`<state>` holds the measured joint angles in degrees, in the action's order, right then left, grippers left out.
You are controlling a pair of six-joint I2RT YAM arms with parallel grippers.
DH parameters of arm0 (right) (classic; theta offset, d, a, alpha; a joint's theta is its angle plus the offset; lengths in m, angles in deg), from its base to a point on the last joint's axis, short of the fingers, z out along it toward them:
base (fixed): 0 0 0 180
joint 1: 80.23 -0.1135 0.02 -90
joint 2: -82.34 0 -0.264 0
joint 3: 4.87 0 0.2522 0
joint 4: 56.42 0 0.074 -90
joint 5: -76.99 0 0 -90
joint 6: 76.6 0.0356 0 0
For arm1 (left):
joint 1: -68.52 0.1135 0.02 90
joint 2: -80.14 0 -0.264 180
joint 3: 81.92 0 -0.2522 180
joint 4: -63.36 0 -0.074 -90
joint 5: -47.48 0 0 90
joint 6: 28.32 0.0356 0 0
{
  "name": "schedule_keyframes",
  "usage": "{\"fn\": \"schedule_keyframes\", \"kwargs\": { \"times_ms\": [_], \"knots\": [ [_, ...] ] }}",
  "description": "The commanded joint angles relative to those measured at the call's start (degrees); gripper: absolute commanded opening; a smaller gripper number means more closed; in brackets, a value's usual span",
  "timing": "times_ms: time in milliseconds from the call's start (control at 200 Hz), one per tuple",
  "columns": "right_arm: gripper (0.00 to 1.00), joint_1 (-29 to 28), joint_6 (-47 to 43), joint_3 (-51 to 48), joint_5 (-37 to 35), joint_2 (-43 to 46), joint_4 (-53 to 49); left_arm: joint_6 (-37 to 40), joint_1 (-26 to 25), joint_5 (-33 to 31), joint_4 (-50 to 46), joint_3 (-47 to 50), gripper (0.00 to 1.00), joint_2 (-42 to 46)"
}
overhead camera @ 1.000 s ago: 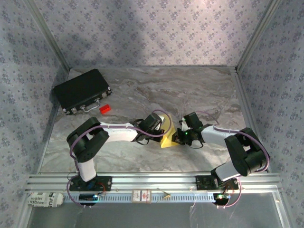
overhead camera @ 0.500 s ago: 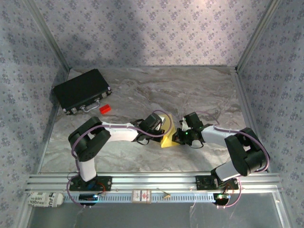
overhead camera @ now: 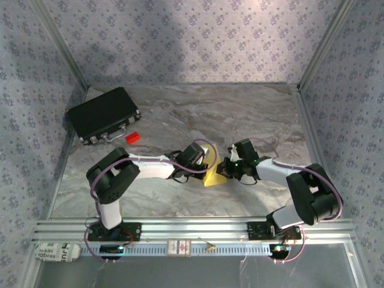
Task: Fold a paper plane with a square sheet of paper (pick it up from the middle)
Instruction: Fold the triangle a second time at the center of the table.
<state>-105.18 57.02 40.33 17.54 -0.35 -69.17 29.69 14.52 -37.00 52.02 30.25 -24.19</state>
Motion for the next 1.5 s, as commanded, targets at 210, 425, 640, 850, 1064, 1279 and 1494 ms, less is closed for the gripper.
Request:
{"fn": "schedule_keyframes", "kwargs": {
  "times_ms": [210,425,640,850,1064,1279,1494],
  "knots": [
    [0.0,-1.46,6.36,1.86,2.18,-3.54,9.52,0.35,0.25,0.99,-1.36,0.85,0.0,-1.35],
    [0.0,-1.95,6.34,2.37,2.98,-6.75,10.78,0.35,0.38,1.09,-1.36,0.76,0.0,-1.4],
    [0.0,-1.32,6.09,-1.37,1.35,-8.93,11.93,0.36,0.55,1.13,-1.54,0.89,0.0,-1.4],
    [0.0,-0.51,6.39,-2.91,1.19,-8.45,12.79,0.5,0.96,0.95,-1.89,1.15,0.0,-1.31],
    [0.0,0.56,5.29,0.97,2.12,-5.35,9.87,0.52,1.03,1.2,-2.28,1.07,0.0,-1.4],
    [0.0,3.15,4.11,2.22,3.09,-6.62,9.41,0.48,1.0,1.42,-2.46,0.98,0.0,-1.42],
    [0.0,3.72,3.74,0.96,0.75,-9.93,8.94,0.52,1.09,1.4,-2.83,0.98,0.0,-1.39]
  ]
}}
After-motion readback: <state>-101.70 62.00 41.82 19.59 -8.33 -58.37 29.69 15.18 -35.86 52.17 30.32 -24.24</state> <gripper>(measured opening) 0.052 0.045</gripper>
